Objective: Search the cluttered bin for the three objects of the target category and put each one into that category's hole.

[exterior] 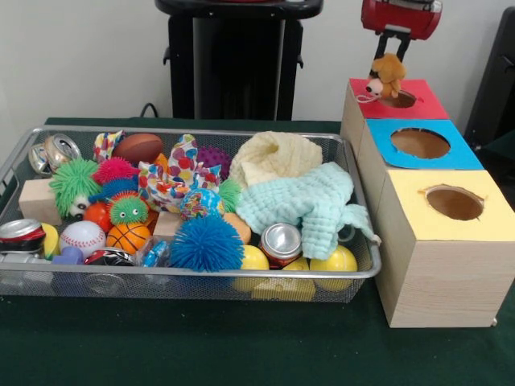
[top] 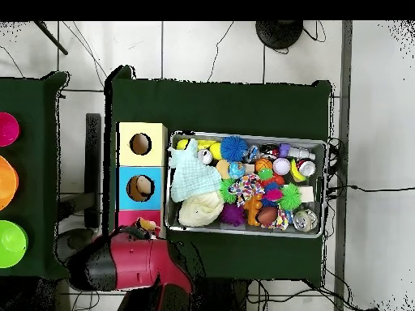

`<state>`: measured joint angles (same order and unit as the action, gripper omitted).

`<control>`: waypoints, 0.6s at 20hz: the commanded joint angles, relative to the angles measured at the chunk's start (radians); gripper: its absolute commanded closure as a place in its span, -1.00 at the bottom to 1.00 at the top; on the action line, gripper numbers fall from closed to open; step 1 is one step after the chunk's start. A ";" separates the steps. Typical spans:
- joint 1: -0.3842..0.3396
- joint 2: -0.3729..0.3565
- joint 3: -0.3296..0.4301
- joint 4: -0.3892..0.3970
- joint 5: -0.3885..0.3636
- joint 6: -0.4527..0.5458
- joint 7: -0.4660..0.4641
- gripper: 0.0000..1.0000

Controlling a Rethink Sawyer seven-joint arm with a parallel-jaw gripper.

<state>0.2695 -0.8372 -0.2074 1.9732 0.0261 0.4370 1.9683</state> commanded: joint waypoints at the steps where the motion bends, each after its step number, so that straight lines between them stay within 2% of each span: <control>1: 0.008 0.094 0.034 0.105 0.092 -0.130 0.305 1.00; 4: 0.031 0.121 0.028 0.110 0.119 -0.160 0.315 1.00; 10: 0.012 0.196 0.069 0.148 0.171 -0.270 0.302 1.00; 12: 0.016 0.202 0.065 0.151 0.181 -0.280 0.296 1.00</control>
<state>0.2976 -0.7912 -0.2078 2.0360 0.1435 0.2734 1.9689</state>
